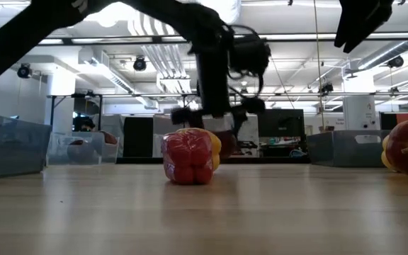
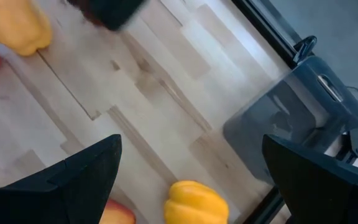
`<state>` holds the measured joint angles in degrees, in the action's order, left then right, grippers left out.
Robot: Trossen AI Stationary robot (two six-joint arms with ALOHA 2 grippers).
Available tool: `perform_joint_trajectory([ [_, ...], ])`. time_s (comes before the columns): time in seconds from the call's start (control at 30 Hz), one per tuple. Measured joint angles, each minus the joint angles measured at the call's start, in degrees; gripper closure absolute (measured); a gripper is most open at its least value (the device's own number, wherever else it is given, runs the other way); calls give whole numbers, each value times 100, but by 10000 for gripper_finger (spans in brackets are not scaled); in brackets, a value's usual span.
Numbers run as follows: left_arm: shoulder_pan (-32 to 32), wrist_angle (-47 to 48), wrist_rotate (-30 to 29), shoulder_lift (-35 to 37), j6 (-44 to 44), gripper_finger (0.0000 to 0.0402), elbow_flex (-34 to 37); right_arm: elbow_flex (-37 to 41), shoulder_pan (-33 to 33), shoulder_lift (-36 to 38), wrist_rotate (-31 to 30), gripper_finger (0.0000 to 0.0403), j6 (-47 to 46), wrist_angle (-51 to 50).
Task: Sort produce into baskets
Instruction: Put the red apple into the transparent bin
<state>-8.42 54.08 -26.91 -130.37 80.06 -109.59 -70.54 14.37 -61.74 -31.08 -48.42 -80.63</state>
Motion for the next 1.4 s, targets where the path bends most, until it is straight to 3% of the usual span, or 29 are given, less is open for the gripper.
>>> perform_joint_trajectory([
  [0.07, 6, 441, -445, 403, -140, 178, 32, 25, 0, 20, -2, 23, -79, 5],
  [0.27, -174, 2070, -2521, 1943, 20, 178, 303, 92, 0, 11, -41, 23, -164, 159],
  [0.43, -671, 2761, -3407, 3108, -261, 178, 957, 255, 0, 0, -48, 24, -129, 888],
  [0.6, -1122, 2746, -3364, 3874, -521, 178, 2183, 537, -32, 0, -54, 24, -105, 2047],
  [0.7, -1364, 2580, -2980, 4195, -510, 178, 3074, 707, -45, -21, 1, 24, -109, 2705],
  [0.97, -1750, 704, -2167, 4628, -1131, 164, 5034, 881, -52, -213, 259, 24, -401, 3292],
  [1.13, -2163, 349, -1771, 4462, -1229, 162, 5469, 782, -88, -412, 310, 23, -602, 3298],
  [1.4, -2519, -1, -1853, 4459, -1990, 160, 5496, 710, -90, -691, 728, 23, -1047, 3297],
])
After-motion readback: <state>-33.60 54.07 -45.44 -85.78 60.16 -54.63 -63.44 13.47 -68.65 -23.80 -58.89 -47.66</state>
